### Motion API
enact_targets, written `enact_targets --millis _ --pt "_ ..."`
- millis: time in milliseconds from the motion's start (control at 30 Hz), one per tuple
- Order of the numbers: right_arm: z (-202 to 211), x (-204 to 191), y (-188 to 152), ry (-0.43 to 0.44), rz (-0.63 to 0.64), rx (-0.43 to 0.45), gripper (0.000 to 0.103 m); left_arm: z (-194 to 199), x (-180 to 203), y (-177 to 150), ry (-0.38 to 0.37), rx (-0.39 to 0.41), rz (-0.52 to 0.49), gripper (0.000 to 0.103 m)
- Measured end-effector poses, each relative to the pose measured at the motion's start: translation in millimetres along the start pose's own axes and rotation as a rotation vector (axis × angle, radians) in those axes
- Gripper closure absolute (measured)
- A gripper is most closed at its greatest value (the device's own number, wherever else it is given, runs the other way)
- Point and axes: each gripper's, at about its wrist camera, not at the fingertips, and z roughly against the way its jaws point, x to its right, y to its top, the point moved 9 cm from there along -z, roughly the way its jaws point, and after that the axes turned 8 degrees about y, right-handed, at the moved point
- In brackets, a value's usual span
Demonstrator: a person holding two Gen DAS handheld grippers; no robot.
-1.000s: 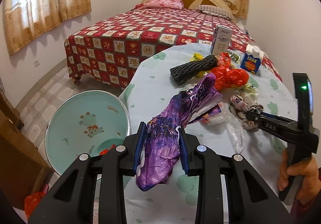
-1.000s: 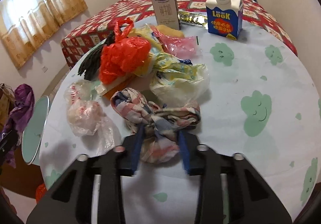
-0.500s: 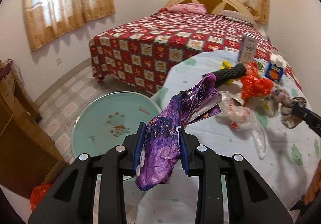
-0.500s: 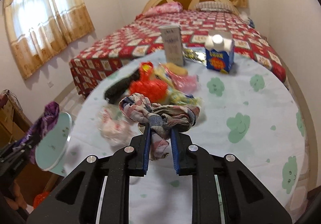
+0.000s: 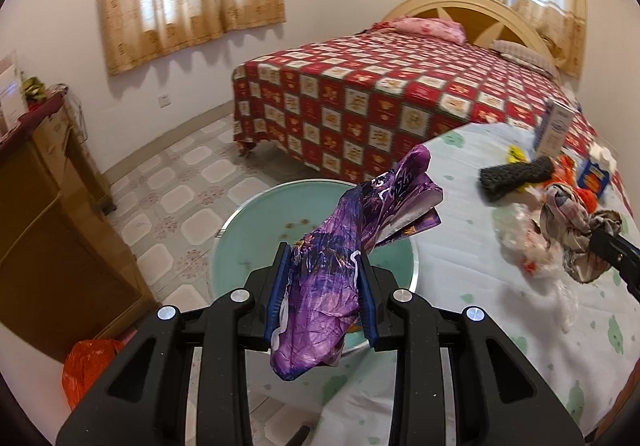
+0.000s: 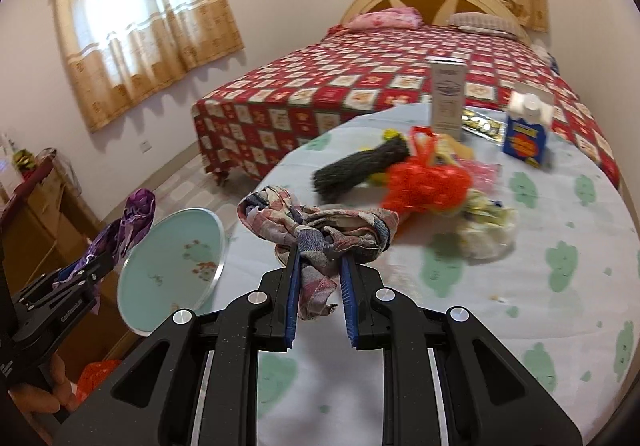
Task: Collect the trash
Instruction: 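Carry both items over the teal bin and open the right tool to drop the rag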
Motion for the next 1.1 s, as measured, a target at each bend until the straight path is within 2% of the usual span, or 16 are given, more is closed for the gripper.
enact_targets --millis 533,800,1100 --pt "-34.7 -75.8 0.8 0.095 0.079 -0.036 0.083 -17.6 -64.9 -5.0 0.101 -0.021 0.097 0.072" --pt "-50.6 -109.2 -0.8 0.132 0.116 -0.056 0.083 -28.4 -80.2 -9.9 0.126 -0.039 0.127 0.072" --pt "-77.7 -127.3 -9.7 0.147 0.129 -0.104 0.083 -42.1 -88.2 -16.3 0.151 -0.072 0.141 0.072"
